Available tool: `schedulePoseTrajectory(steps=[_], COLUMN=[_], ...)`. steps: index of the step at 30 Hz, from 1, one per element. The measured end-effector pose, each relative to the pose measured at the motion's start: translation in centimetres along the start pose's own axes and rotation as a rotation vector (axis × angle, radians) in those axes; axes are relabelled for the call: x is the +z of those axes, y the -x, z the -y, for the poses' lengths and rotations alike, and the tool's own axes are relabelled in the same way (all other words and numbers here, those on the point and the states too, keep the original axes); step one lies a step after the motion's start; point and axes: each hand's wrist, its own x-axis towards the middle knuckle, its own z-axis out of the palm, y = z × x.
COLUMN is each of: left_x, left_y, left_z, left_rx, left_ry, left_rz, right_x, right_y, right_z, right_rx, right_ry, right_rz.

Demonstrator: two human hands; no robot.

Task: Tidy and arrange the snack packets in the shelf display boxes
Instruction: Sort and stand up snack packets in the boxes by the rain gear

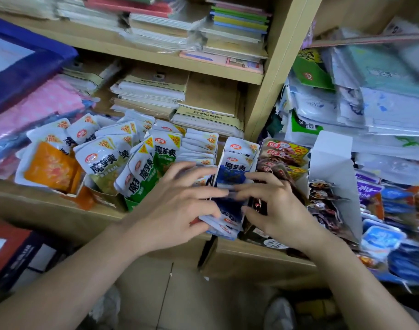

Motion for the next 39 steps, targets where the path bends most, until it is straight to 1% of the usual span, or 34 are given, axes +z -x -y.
schedulePoseTrajectory(steps=[3,6,8,13,20,24,28,30,32,36,39], left_x=[0.2,0.4,0.4,0.5,0.4,0.4,0.4,0.4,0.5,0.7,0.9], left_y=[0.1,0.2,0.0,-0.7,-0.8,-0.7,-0.7,-0.7,-0.8,-0.6,-0.2], left_z=[-0.2,-0.3,-0.5,-1.2,-0.7,-1.1,-1.1,-1.0,-1.0,-0.9,-0.8], left_rx=[0.017,0.012,-0.012,-0.056,-0.048,-0.051,-0.069,-0.066,-0.065,-0.033,0.001], left_ry=[-0.029,-0.045,-0.078,-0.155,-0.115,-0.140,-0.157,-0.151,-0.145,-0.104,-0.100], left_rz=[0.027,0.041,0.054,0.072,0.035,0.053,0.052,0.045,0.043,0.013,-0.011], right_x=[-0.5,-0.6,-0.5,-0.9,-0.7,-1.0,-0.6,-0.5,-0.7,-0.7,-0.6], right_y=[-0.3,-0.5,-0.6,-0.6,-1.6,-2.5,-2.4,-2.5,-2.7,-2.7,-2.4], right_z=[-0.3,-0.1,0.1,0.0,-0.7,-0.9,-0.5,-0.6,-0.9,-1.3,-1.5], right_rx=[0.009,0.029,0.022,0.016,0.062,0.078,0.102,0.089,0.095,0.122,0.116], right_ry=[-0.045,0.039,0.063,-0.014,-0.042,-0.006,0.034,0.051,0.028,-0.019,0.001], right_rz=[-0.073,-0.121,-0.129,-0.129,-0.197,-0.181,-0.093,-0.122,-0.136,-0.065,-0.064])
